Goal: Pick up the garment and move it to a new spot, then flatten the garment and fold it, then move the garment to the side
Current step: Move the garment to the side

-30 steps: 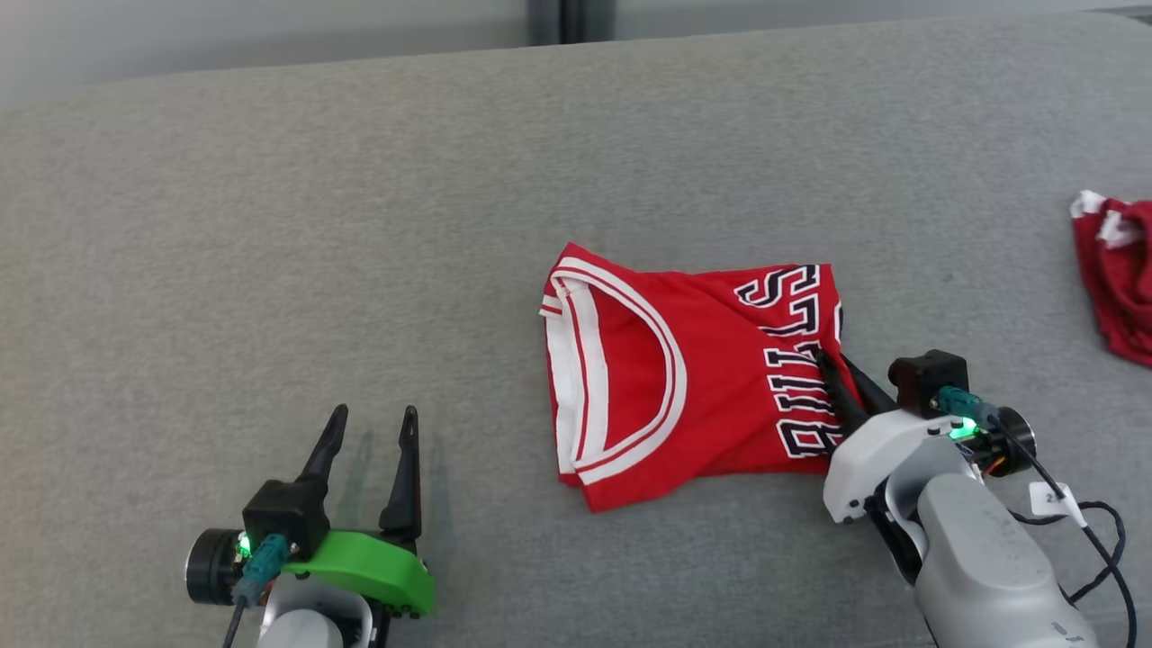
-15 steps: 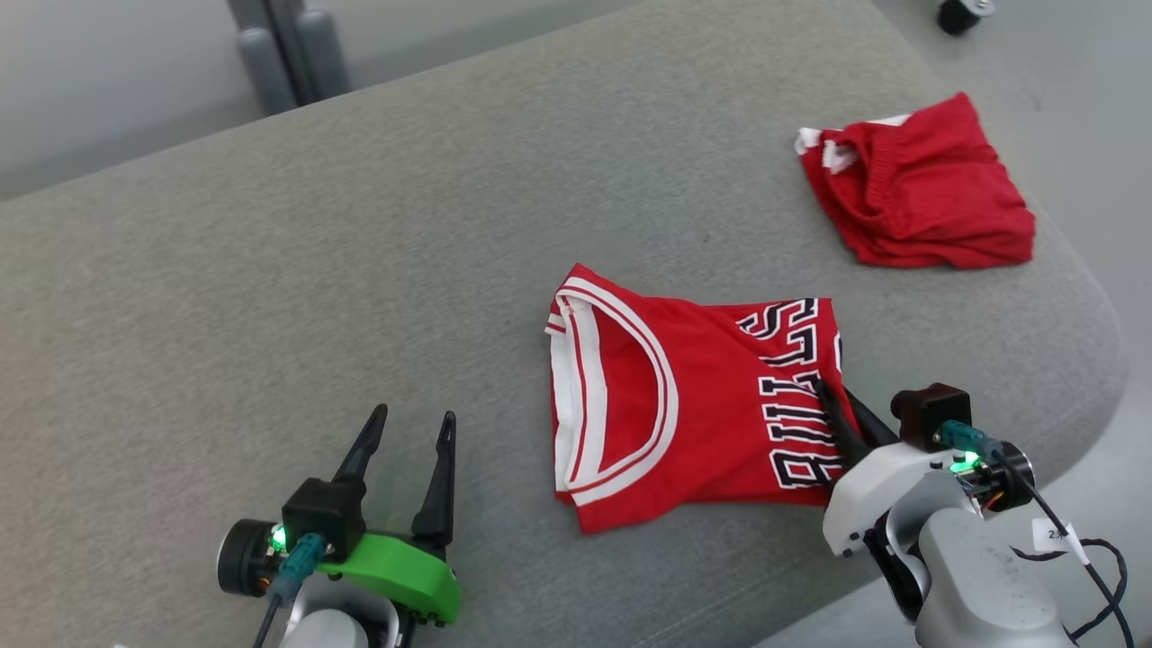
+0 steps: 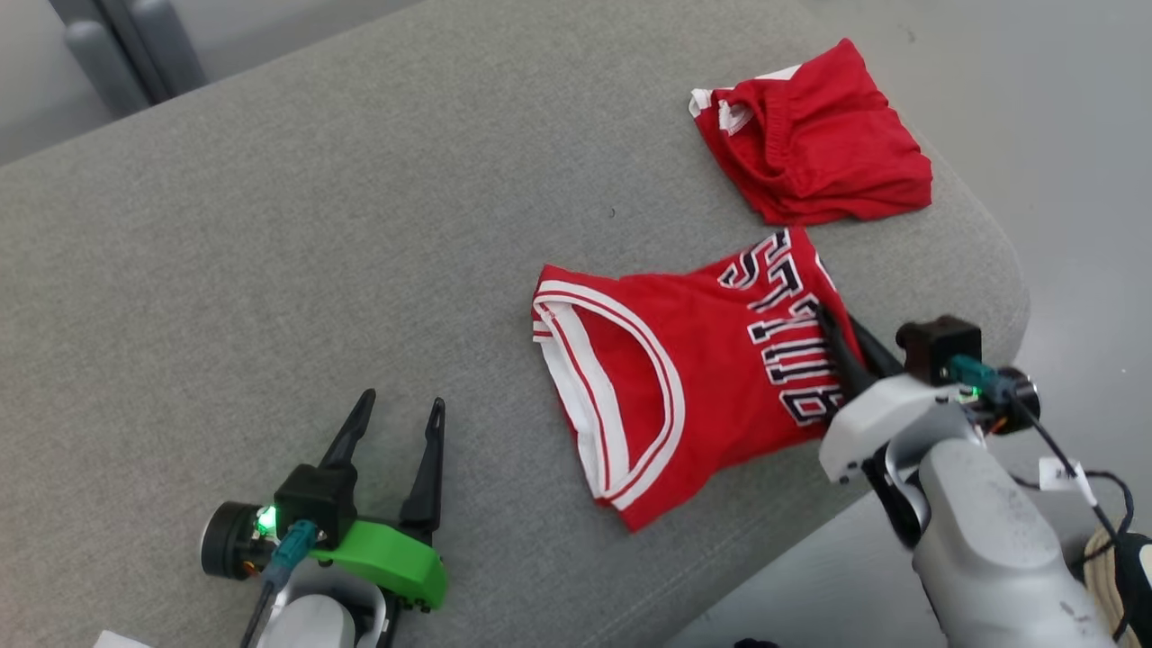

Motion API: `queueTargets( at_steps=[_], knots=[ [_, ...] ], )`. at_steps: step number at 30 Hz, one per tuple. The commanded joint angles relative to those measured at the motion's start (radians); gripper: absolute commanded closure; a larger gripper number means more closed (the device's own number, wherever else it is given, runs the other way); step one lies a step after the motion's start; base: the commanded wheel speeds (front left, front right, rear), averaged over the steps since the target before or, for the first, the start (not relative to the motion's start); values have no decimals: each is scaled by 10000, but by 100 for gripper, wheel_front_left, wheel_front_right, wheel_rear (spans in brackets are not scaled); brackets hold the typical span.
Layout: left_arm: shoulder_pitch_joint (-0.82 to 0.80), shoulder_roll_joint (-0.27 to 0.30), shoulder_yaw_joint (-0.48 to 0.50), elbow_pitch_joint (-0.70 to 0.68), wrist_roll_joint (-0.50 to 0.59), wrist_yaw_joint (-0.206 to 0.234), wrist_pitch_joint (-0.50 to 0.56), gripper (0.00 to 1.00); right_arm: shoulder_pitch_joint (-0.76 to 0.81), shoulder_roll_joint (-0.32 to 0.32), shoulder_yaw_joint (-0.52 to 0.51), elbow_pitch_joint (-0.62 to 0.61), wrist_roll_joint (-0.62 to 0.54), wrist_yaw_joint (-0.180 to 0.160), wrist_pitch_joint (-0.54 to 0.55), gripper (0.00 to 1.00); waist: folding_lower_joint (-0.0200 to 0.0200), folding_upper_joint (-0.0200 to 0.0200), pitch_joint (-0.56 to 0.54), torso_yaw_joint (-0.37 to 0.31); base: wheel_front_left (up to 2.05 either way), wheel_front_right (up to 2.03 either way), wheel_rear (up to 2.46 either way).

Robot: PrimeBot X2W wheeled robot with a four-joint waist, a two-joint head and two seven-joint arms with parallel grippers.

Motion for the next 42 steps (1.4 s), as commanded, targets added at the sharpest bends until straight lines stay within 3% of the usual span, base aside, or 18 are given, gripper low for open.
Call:
queueTargets(
  at_steps=[1,9,15,18,19,20,25,30,35,42],
  knots=[
    [-259,168,66,-63,162,-45,1,0,-439,-18,-79,-83,-222,-21,1,100,0,-1,483,134,0,0,0],
    [-678,701,-101,-104,123,-48,1,0,-2863,-412,-1625,322,-1524,-21,289,100,0,-1,1347,850,0,0,0],
    [-937,910,-163,-69,11,-41,12,0,-3827,-1352,-4224,811,-2825,-21,576,100,0,-1,1763,1449,0,0,0],
    [-1010,955,-130,-6,-28,-37,14,0,-3715,-1768,-5470,847,-4003,-21,753,100,0,-1,1854,1713,0,0,0],
    [-1027,937,-105,17,-21,-37,15,0,-3623,-1903,-5718,801,-4359,-21,764,53,0,-1,1864,1785,0,0,0],
    [-1019,921,-45,61,7,-31,23,0,-3560,-1964,-6142,731,-4641,-22,706,0,0,-1,1857,1850,0,0,0],
    [-907,818,53,131,1,-17,24,0,-3290,-1542,-7399,531,-5313,-21,321,0,0,-1,1654,2025,0,0,0],
    [-725,621,419,66,4,-18,20,0,-3233,-794,-6983,141,-5115,-21,-1,0,0,-1,1286,2107,0,0,0],
    [-731,425,888,55,107,-11,8,0,-2777,-182,-5250,-1256,-3725,-21,-11,0,0,-1,892,2396,0,0,0],
    [-739,143,1510,103,38,34,2,0,-1602,-33,-3149,-2283,-2100,-21,-15,0,0,-1,217,3294,0,0,0]
  ],
)
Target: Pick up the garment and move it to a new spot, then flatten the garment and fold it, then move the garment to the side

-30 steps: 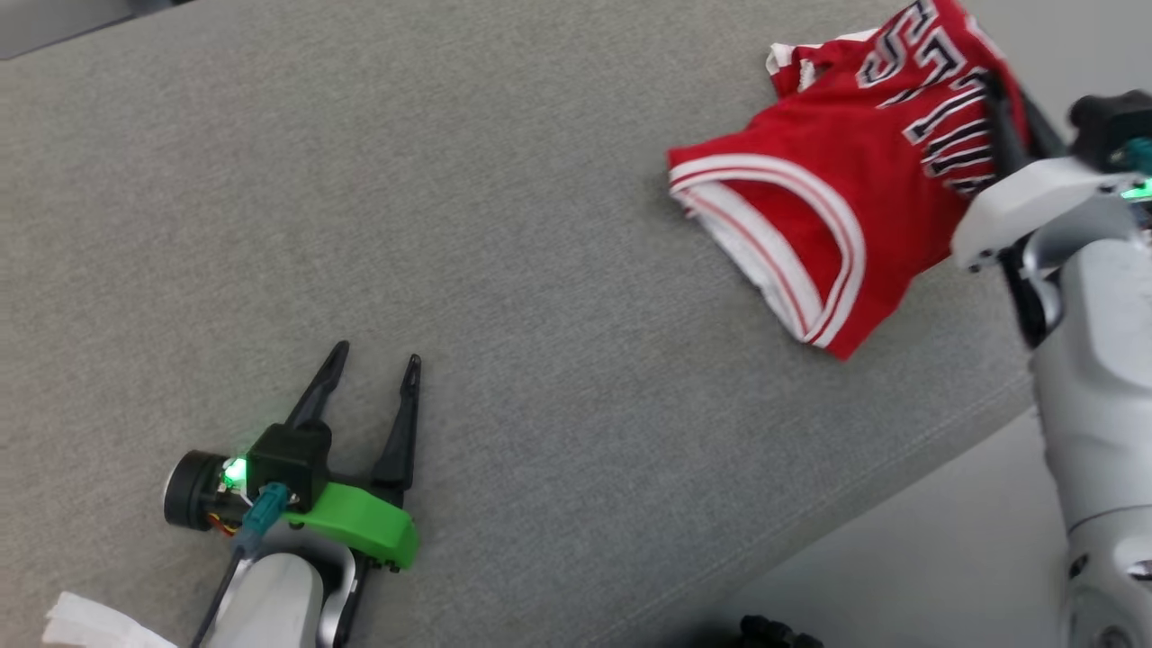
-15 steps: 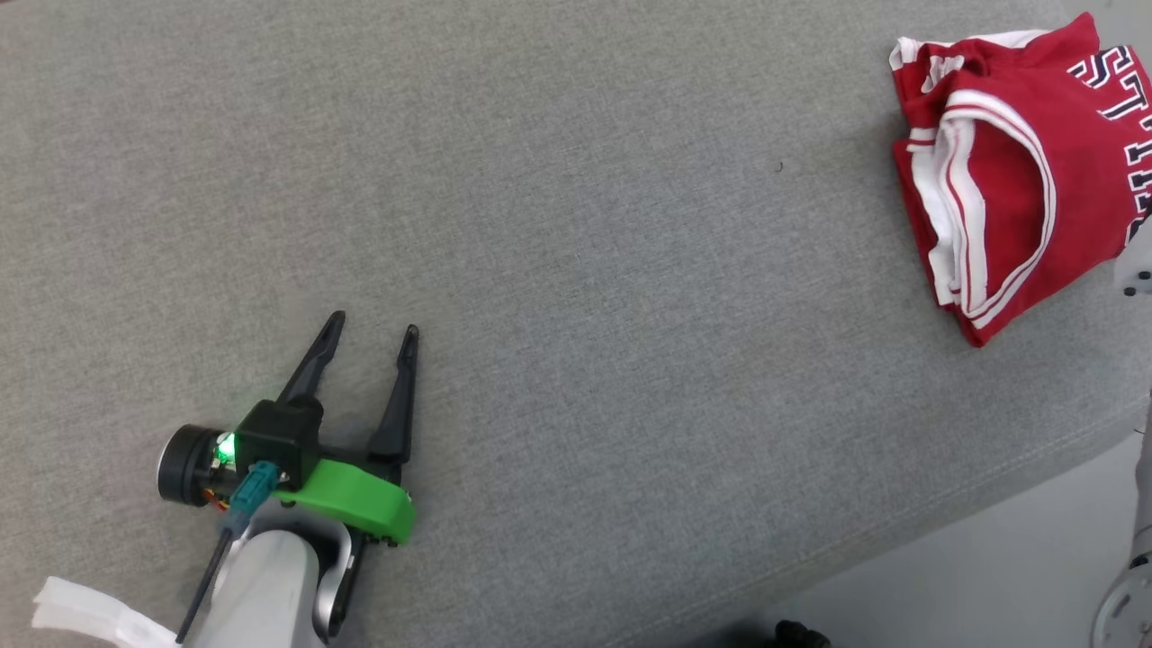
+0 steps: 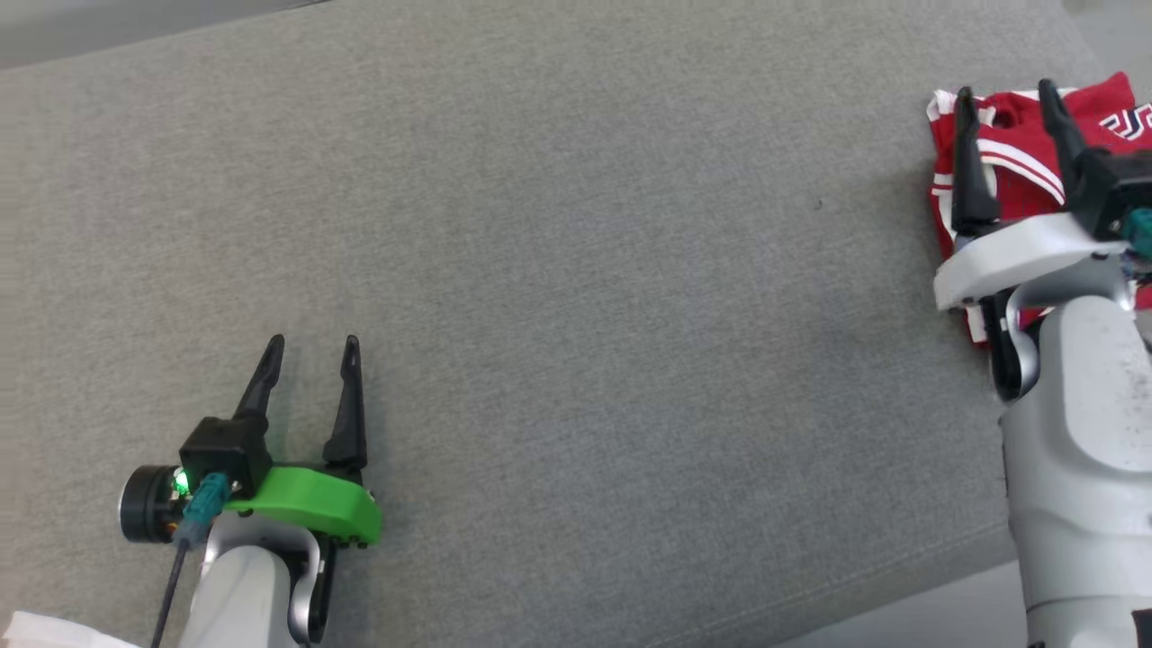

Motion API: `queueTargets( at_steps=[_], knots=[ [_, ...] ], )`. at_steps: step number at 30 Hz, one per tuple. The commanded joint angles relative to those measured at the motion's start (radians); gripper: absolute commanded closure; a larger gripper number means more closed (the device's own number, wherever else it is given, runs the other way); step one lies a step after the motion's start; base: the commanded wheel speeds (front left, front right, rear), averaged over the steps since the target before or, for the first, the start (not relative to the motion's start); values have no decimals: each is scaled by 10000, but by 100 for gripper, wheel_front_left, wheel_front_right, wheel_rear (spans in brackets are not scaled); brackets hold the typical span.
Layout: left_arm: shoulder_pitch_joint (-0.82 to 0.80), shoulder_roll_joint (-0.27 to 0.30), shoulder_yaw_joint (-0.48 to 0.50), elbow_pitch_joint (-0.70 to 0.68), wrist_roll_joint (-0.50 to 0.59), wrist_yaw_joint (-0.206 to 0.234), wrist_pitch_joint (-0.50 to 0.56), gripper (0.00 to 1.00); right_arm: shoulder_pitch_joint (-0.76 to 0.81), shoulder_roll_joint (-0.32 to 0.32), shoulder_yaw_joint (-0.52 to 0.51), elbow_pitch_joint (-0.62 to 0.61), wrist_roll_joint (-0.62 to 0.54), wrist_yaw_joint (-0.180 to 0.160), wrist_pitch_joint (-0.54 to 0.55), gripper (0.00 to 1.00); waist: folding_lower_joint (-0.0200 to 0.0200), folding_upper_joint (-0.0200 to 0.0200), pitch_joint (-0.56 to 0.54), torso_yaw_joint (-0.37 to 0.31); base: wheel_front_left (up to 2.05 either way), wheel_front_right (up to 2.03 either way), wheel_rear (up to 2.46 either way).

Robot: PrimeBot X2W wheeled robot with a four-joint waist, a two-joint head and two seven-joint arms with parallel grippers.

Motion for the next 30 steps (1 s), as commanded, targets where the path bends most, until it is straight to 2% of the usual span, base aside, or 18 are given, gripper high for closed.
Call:
queueTargets(
  at_steps=[1,7,16,21,29,30],
  knots=[
    [112,-28,173,26,-50,45,5,0,394,-14,357,-58,400,-21,-41,0,0,0,-552,700,0,0,0],
    [318,-147,752,56,-51,80,5,0,1457,-30,1629,-119,1559,-21,-43,0,0,0,-1005,1522,0,0,0],
    [964,-223,1259,202,-235,69,5,0,3019,-21,2048,-529,2322,-21,-44,0,0,0,-1748,2353,0,0,0],
    [1929,-227,1125,186,-726,133,5,0,4505,-23,2164,-729,2519,-21,-44,0,0,0,-2713,2438,0,0,0],
    [2727,-224,900,127,-960,282,5,0,5416,-22,2158,-818,2582,-21,-44,0,0,0,-3369,2290,0,0,0],
    [2812,-223,872,105,-1050,278,5,100,5501,-24,2109,-820,2593,-21,-44,100,0,0,-3423,2286,0,0,0]
  ],
)
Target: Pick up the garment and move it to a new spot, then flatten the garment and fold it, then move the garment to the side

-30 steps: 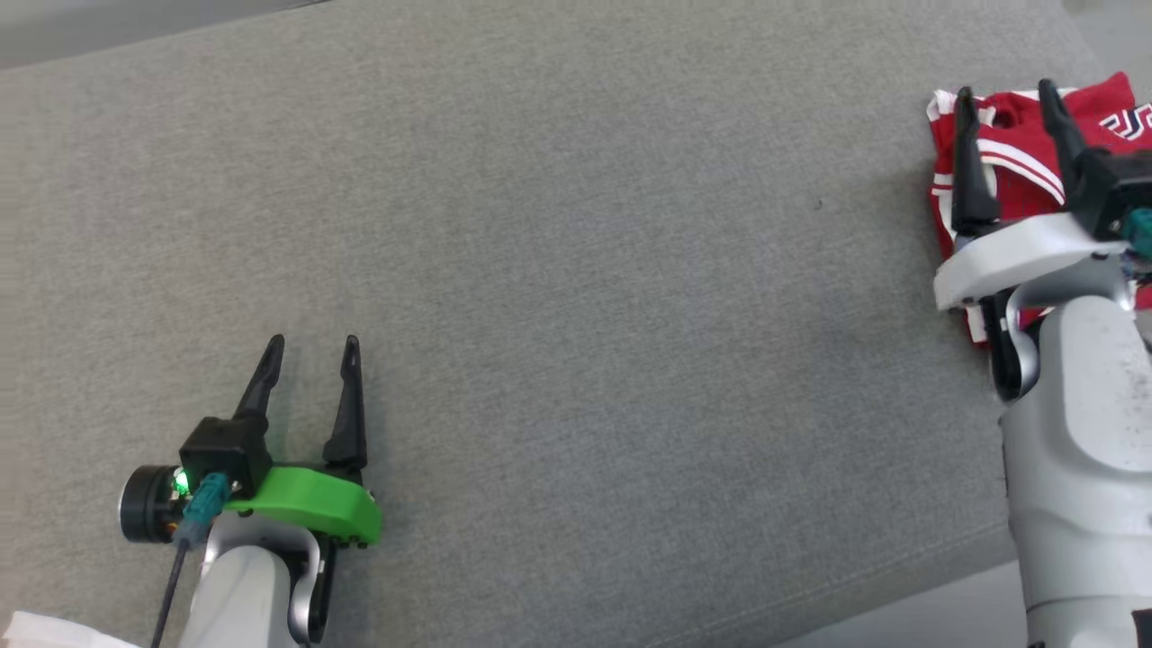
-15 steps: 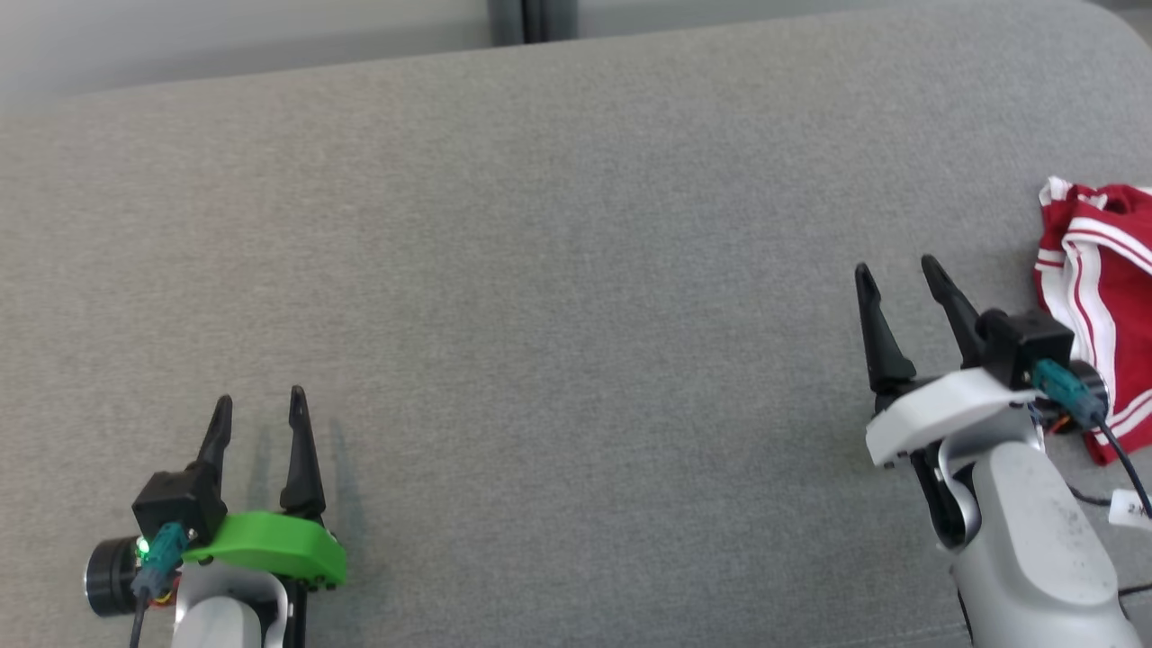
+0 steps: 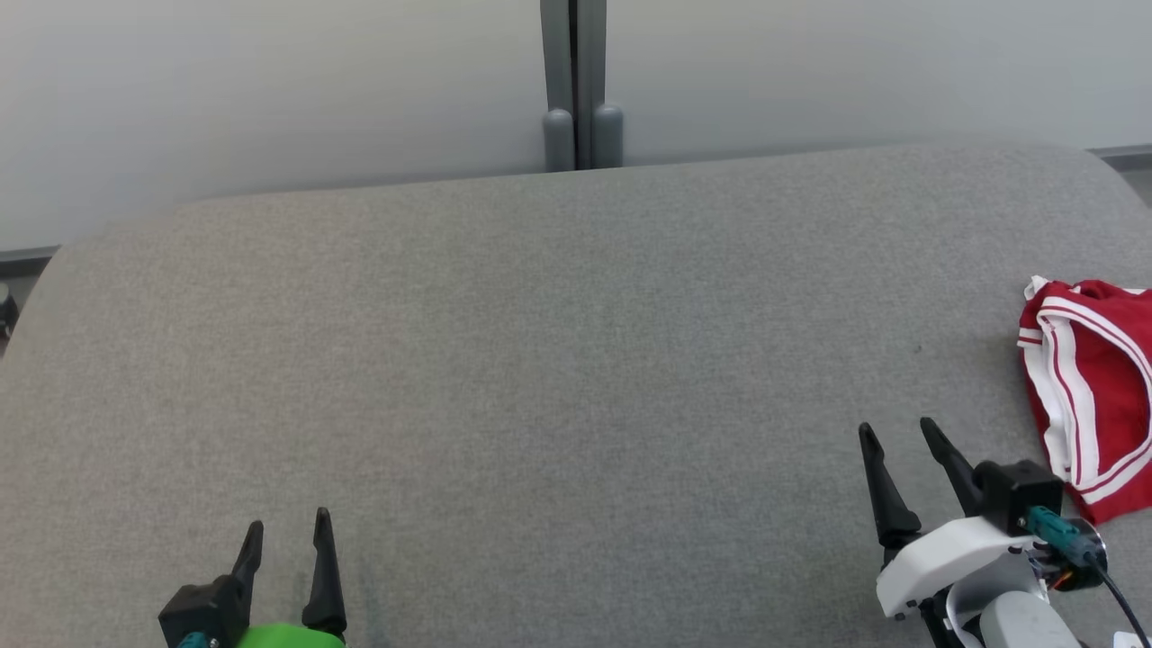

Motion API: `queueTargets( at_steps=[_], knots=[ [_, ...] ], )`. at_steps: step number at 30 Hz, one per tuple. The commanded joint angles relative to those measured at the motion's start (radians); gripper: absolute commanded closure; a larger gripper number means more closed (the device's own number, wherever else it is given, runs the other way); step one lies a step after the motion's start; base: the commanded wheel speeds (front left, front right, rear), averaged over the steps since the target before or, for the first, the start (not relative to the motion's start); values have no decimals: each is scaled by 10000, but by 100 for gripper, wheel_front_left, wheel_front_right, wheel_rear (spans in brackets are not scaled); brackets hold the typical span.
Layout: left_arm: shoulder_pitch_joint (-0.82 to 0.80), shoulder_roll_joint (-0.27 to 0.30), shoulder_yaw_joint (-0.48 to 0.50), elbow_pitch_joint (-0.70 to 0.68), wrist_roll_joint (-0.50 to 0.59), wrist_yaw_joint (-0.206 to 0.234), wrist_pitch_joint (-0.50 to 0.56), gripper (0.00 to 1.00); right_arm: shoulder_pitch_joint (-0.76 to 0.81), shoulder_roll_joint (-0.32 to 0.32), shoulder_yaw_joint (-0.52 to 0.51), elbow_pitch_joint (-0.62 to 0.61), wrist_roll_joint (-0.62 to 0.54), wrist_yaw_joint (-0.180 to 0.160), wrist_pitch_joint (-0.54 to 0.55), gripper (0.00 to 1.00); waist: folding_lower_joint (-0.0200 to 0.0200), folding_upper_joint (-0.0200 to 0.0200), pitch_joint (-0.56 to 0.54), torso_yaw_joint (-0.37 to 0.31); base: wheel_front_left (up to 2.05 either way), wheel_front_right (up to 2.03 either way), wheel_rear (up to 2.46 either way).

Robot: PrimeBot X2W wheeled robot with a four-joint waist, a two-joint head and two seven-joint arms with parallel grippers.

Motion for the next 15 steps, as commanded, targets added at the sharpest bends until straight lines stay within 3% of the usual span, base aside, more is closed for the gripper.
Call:
queueTargets(
  at_steps=[1,5,15],
  knots=[
    [18,-11,-11,25,-27,-2,1,100,35,6,-15,34,8,0,5,100,0,-1,-45,-3,0,0,0],
    [15,-59,-22,350,-108,-4,43,100,249,68,-52,328,91,0,94,100,0,-1,-53,-2,0,0,0],
    [-224,-49,167,166,-1914,-40,582,100,195,54,-195,96,2037,-1,637,100,0,-1,-68,18,0,0,0]
  ],
)
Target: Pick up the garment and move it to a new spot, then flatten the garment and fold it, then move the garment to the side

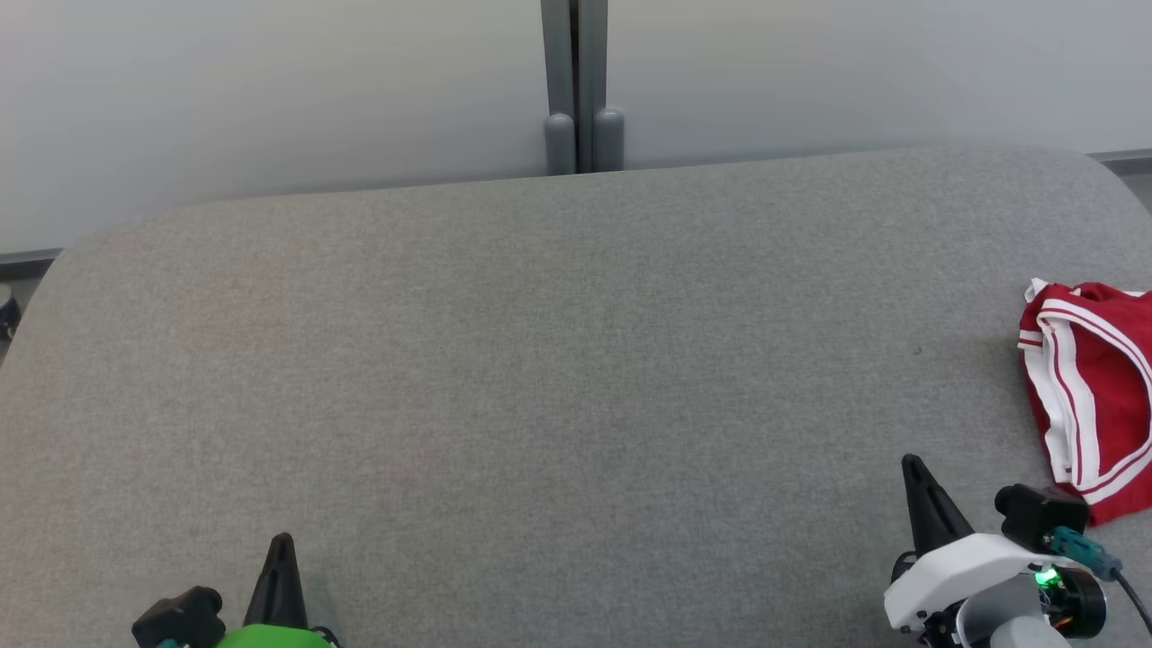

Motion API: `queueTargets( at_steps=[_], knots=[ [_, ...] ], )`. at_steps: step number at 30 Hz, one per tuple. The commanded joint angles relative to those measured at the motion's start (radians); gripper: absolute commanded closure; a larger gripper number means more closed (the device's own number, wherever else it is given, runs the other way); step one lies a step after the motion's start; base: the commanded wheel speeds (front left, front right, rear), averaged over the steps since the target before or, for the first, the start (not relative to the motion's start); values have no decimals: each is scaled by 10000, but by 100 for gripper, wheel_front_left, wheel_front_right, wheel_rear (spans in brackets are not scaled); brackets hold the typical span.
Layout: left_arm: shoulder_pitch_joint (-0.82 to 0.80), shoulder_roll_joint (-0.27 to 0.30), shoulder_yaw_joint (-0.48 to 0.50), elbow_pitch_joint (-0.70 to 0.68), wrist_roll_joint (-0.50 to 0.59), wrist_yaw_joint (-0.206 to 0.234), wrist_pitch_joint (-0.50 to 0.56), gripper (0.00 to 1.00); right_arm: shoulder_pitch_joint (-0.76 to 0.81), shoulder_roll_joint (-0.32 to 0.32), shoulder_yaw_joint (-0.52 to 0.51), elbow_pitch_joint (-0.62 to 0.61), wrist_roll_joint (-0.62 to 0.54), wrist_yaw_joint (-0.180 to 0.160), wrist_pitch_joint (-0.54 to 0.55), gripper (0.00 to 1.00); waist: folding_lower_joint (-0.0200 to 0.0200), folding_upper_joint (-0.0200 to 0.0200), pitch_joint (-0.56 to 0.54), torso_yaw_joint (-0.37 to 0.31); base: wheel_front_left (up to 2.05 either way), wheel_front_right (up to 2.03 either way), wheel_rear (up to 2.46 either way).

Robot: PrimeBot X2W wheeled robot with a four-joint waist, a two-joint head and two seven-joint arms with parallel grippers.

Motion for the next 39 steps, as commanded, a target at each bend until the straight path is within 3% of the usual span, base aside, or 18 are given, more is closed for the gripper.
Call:
queueTargets(
  at_steps=[1,39],
  knots=[
    [-269,40,67,-234,-454,-29,98,100,-167,-53,-46,-255,481,-2,83,100,0,0,-1,4,0,0,0],
    [-768,76,471,-1129,-5709,24,1515,100,-145,-97,-271,-1122,6135,-7,1463,100,0,0,-47,80,0,0,0]
  ],
)
